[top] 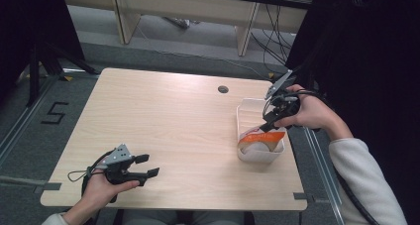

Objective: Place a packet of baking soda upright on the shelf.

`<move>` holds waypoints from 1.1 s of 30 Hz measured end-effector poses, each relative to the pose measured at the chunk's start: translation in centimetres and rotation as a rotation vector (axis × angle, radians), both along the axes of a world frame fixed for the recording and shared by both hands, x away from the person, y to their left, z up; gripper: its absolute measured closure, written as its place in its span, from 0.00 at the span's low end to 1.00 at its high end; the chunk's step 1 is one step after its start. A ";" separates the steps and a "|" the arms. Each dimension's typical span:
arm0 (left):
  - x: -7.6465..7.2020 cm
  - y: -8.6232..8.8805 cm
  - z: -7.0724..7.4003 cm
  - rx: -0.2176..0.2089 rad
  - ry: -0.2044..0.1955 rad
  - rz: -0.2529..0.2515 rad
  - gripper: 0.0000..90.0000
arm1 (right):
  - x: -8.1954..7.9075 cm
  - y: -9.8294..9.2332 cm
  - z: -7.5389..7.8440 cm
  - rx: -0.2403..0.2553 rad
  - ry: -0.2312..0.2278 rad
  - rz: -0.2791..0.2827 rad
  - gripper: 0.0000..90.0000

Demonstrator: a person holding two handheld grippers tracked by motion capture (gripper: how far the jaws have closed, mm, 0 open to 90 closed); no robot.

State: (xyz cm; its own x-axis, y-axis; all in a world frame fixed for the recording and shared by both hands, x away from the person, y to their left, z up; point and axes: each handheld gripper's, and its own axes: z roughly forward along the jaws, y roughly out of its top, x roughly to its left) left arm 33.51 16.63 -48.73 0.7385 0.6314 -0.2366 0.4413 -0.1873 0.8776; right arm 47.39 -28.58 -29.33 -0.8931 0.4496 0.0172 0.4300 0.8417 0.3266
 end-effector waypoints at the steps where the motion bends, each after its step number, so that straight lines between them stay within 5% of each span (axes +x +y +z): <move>1: 0.0 0.0 0.0 0.000 0.000 0.000 0.36 | 0.0 0.2 0.1 0.013 -0.010 0.013 0.57; 20: -0.4 0.2 0.0 -0.011 0.011 0.030 0.35 | -2.1 6.5 -1.1 0.174 -0.079 -0.016 0.53; 26: -0.5 0.5 0.0 -0.007 0.006 0.038 0.35 | -2.8 8.4 -2.3 0.229 -0.129 -0.068 0.56; 30: -0.7 0.6 -0.1 -0.012 0.009 0.046 0.35 | -3.7 9.6 -3.5 0.282 -0.183 -0.063 0.57; 33: -0.6 0.7 0.0 0.006 -0.007 0.033 0.35 | -4.5 10.6 -4.7 0.293 -0.178 -0.030 0.57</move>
